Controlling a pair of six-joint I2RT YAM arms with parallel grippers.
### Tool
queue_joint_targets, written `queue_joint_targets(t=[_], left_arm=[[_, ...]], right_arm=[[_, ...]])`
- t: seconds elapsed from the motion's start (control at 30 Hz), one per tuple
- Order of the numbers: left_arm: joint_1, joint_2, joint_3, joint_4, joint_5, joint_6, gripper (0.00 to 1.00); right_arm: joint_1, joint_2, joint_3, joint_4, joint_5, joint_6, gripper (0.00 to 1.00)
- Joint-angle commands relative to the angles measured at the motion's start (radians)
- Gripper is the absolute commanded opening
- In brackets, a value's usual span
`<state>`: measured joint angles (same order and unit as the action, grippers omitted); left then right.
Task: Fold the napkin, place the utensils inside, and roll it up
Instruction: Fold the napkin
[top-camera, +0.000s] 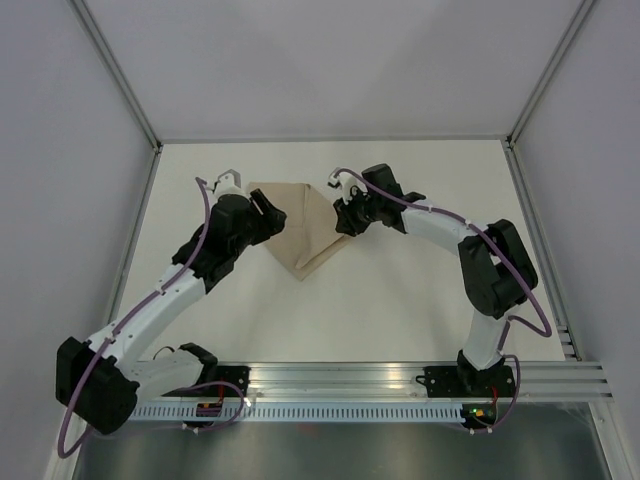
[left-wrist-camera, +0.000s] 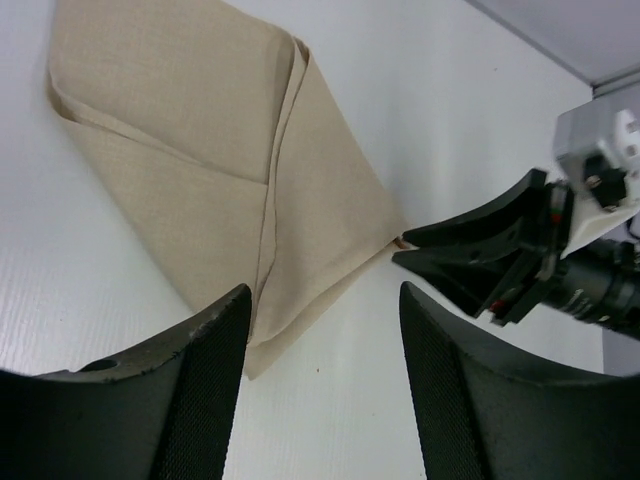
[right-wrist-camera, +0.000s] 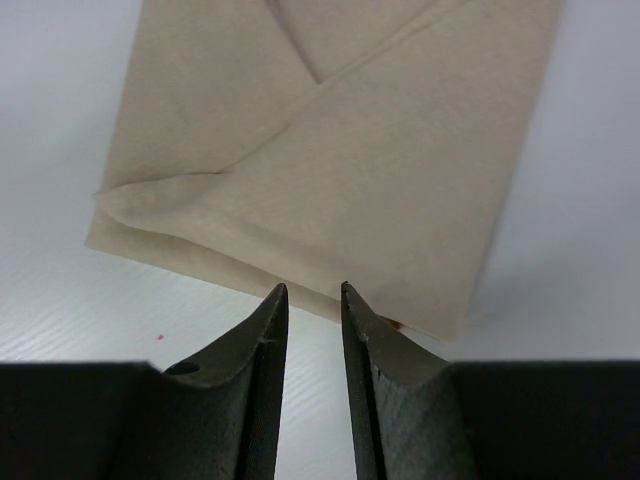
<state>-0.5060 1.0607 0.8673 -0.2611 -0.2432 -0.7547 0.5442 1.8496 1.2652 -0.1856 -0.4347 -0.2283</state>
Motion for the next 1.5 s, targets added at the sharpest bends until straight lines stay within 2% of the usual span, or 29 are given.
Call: queue_joint_targets(t=[0.0,0.17,0.33,0.57,0.77,1.0,1.47], left_arm=[[0.003,0.079,0.007,0.091,0.077,-0.018,0.65],[0.0,0.174,0.001,0.131,0.154,-0.015,0.62],[-0.006,0.26,-0.014,0.152,0.163,-0.017,0.6],[-0.069,0.396,0.001,0.181,0.113,-0.017,0.58],[-0.115,0.521,0.093,0.184,0.053,0.0,0.56],[-0.151,0.645,0.245,0.047,-0.088,0.048,0.54],[-0.216,0.76,0.32,-0.156,-0.264,0.087,0.51]], right_arm=[[-0.052,-0.053,-0.003,0.009,-0.038,-0.023,0.34],[-0.069,-0.084,-0.061,0.012,-0.026,-0.094,0.36],[-0.072,-0.053,-0.07,0.02,-0.018,-0.102,0.36],[-0.099,0.02,0.042,0.008,0.007,-0.075,0.36],[-0.104,0.105,0.129,-0.006,0.027,-0.051,0.36],[-0.122,0.183,0.209,-0.023,0.03,-0.032,0.36],[-0.128,0.267,0.273,-0.054,0.022,-0.031,0.36]])
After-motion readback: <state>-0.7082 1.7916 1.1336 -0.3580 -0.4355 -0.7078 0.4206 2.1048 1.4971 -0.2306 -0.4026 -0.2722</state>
